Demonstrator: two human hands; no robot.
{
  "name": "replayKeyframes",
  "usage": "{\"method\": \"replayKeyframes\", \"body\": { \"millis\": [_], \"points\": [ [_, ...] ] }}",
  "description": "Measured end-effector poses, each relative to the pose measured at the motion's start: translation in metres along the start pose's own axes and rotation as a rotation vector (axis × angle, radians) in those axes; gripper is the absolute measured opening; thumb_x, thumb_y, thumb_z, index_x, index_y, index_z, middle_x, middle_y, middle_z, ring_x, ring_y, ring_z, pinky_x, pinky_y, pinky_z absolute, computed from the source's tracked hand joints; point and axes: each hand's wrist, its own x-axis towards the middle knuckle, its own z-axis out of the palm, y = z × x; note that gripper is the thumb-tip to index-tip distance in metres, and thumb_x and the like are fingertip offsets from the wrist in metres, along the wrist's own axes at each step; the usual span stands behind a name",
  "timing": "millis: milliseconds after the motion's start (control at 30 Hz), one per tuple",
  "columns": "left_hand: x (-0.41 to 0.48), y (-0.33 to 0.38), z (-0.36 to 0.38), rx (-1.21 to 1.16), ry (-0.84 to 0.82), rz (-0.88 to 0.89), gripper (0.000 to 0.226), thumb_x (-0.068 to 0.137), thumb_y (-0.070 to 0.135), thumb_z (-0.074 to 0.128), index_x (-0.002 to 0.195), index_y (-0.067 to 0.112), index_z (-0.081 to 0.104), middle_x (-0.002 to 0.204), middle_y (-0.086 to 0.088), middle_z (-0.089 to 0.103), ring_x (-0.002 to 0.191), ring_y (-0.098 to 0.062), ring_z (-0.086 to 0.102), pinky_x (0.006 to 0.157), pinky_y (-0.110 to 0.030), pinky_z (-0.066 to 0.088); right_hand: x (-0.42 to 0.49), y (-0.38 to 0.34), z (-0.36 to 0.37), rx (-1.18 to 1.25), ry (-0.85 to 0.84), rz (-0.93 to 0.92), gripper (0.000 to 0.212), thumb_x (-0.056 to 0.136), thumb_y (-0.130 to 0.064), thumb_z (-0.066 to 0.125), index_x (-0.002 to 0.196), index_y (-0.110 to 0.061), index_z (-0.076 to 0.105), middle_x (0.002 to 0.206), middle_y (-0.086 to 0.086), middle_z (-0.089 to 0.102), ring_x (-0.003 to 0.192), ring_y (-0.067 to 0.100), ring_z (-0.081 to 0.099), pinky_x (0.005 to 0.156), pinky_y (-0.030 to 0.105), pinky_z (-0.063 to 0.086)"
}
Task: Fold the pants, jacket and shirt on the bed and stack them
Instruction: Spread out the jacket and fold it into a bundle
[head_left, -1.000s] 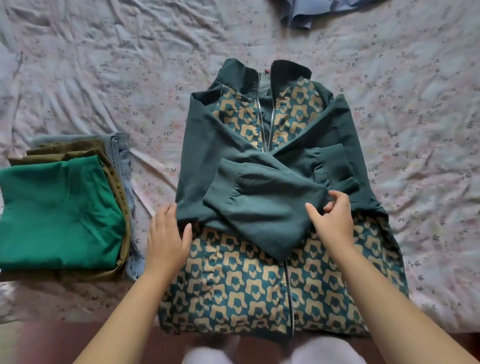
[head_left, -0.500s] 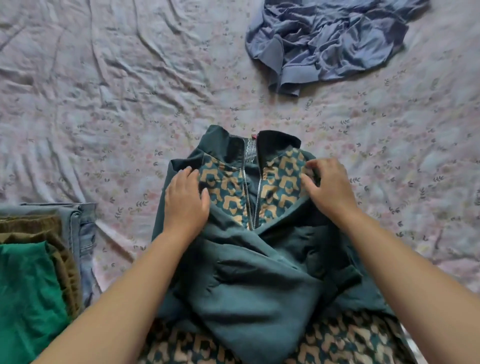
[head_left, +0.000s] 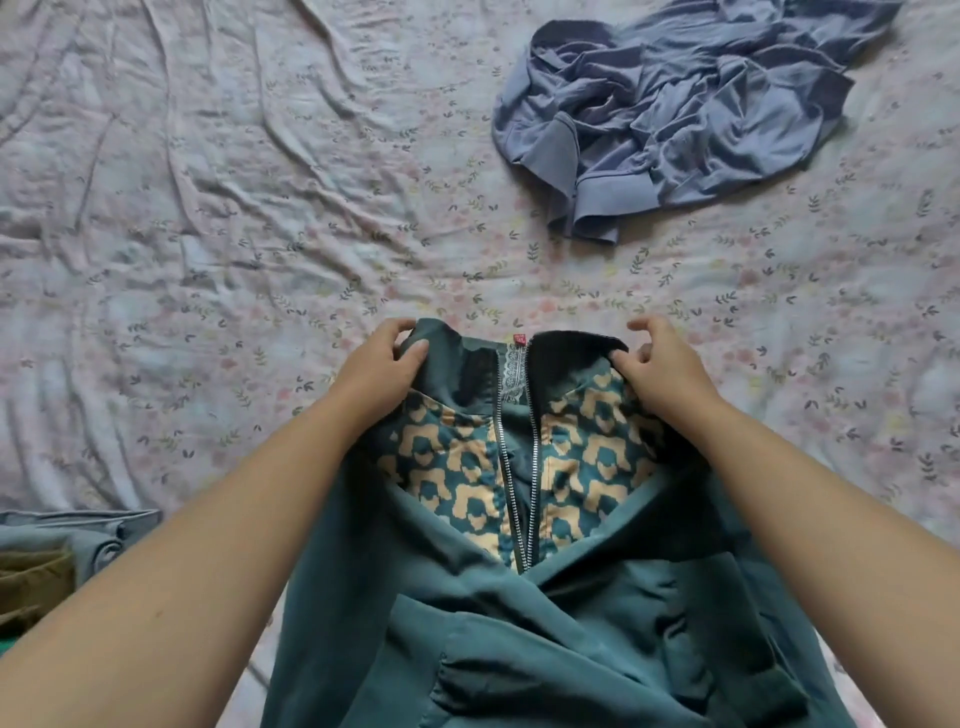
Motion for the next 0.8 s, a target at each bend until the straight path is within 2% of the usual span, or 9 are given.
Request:
{"method": "replayKeyframes", "body": {
  "millis": [100,167,233,333,433,567,633,700,800],
  "points": [
    [0.006,0.012,0.000,-0.053,-0.049,0.015,0.043,0.098,0.032,0.040,0.140,0.027,0.033,0.144,-0.003,0.039,0.130,-0.021,0.039,0.096,-0.030,0.034,0.003,-0.001,-0.005,-0.027,0.017,-0.089,0.021,0.092,-0.019,0.053,0.110,-0.012,0.061,0.083,0.007,0.061,0.076,0.022,0.057,0.066,0.026,0.037],
    [0.007,0.017,0.001,-0.051,-0.027,0.035,0.043,0.098,0.027,0.042,0.140,0.028,0.034,0.146,-0.002,0.038,0.132,-0.021,0.037,0.099,-0.031,0.034,0.000,-0.006,-0.007,0.079,0.028,-0.165,0.014,0.091,-0.013,0.054,0.099,-0.014,0.065,0.077,0.003,0.061,0.063,0.012,0.054,0.060,0.023,0.038],
    [0.006,0.020,0.000,-0.088,0.042,0.025,0.039,0.097,0.020,0.044,0.135,0.027,0.041,0.141,-0.005,0.044,0.126,-0.023,0.043,0.095,-0.031,0.038,-0.004,-0.012,-0.012,0.147,0.011,-0.222,0.015,0.091,-0.007,0.053,0.096,-0.013,0.065,0.076,0.003,0.062,0.058,0.005,0.054,0.057,0.018,0.041],
    [0.007,0.021,-0.003,-0.134,0.112,0.039,0.027,0.094,0.010,0.047,0.115,0.024,0.057,0.124,-0.007,0.056,0.109,-0.022,0.054,0.086,-0.033,0.045,-0.007,-0.023,-0.025,0.133,-0.033,-0.332,0.016,0.090,-0.003,0.052,0.093,-0.013,0.064,0.085,0.000,0.064,0.077,0.012,0.060,0.072,0.018,0.047],
    [0.006,0.021,-0.012,-0.196,0.206,0.063,0.022,0.091,0.004,0.050,0.081,0.022,0.058,0.099,-0.006,0.062,0.086,-0.021,0.055,0.074,-0.032,0.045,-0.008,-0.031,-0.038,-0.101,-0.008,-0.498,0.007,0.089,-0.006,0.055,0.090,-0.007,0.062,0.085,0.004,0.064,0.079,0.021,0.058,0.072,0.030,0.047],
    [0.000,0.014,-0.023,-0.173,0.318,0.053,0.013,0.089,0.003,0.052,0.087,0.012,0.060,0.092,-0.004,0.060,0.089,-0.017,0.054,0.080,-0.025,0.040,-0.005,-0.027,-0.048,-0.546,0.008,-0.742,0.006,0.086,-0.003,0.057,0.081,-0.002,0.058,0.073,0.008,0.051,0.061,0.027,0.047,0.052,0.028,0.033],
    [-0.003,0.007,-0.025,-0.150,0.373,0.041,0.012,0.089,0.001,0.053,0.090,0.008,0.062,0.090,-0.004,0.060,0.089,-0.017,0.054,0.079,-0.024,0.039,-0.002,-0.022,-0.055,-0.635,-0.026,-0.753,0.006,0.087,-0.004,0.057,0.082,-0.004,0.059,0.073,0.003,0.045,0.060,0.024,0.043,0.048,0.024,0.027],
    [-0.005,0.004,-0.025,-0.144,0.402,0.046,0.012,0.088,0.001,0.054,0.090,0.007,0.064,0.088,-0.004,0.061,0.087,-0.018,0.055,0.080,-0.025,0.041,-0.001,-0.019,-0.059,-0.643,-0.070,-0.674,0.010,0.090,-0.012,0.055,0.083,-0.006,0.060,0.073,-0.002,0.045,0.065,0.023,0.044,0.052,0.026,0.028],
    [-0.002,0.004,-0.020,-0.156,0.418,0.047,0.011,0.088,0.002,0.055,0.089,0.008,0.065,0.088,-0.004,0.062,0.086,-0.018,0.056,0.079,-0.026,0.042,0.000,-0.023,-0.057,-0.471,-0.083,-0.478,0.027,0.091,-0.025,0.055,0.068,-0.011,0.051,0.060,-0.003,0.044,0.063,0.021,0.043,0.055,0.029,0.031]
  ]
}}
